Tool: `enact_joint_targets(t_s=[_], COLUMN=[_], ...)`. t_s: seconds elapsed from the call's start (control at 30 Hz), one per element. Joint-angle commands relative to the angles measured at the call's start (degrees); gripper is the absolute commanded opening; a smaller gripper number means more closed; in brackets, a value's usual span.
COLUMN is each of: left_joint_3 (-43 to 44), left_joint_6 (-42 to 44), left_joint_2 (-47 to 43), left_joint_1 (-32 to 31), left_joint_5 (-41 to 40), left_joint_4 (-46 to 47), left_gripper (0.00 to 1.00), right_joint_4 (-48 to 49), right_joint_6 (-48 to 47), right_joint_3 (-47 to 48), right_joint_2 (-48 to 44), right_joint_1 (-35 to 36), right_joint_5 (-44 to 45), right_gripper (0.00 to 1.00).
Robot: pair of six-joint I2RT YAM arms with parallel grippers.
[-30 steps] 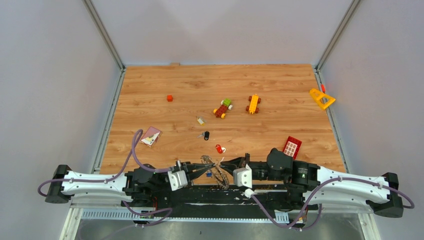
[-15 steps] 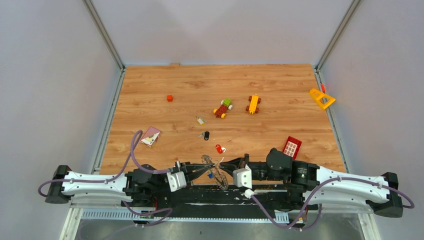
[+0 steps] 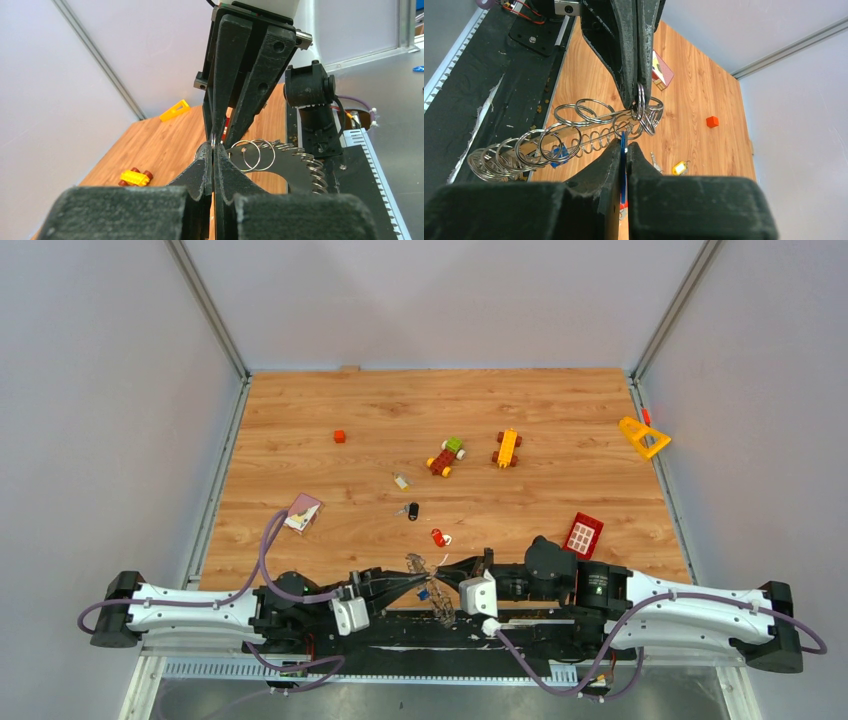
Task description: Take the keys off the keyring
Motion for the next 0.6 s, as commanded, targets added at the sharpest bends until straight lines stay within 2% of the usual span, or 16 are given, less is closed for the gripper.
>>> enact_joint_targets(t_s=[0.0,0.57], left_joint_3=[0.0,-1.7], left_joint_6=[2.6,5.1], left_joint_2=[-0.7,-1.6], left_joint_1=[0.2,0.2], left_joint_5=[1.5,-4.2], left_joint_4=[7.0,10.2], left_gripper=[0.0,0.0], right_joint_4=[2.6,0.6], right_joint_6=[-0.2,0.9], right_joint_3=[2.6,1.6], right_joint_2=[0.5,-2.4], right_joint_1=[0.1,0.1], right_joint_5=[-0.9,-1.5], right_gripper=[0.0,0.0])
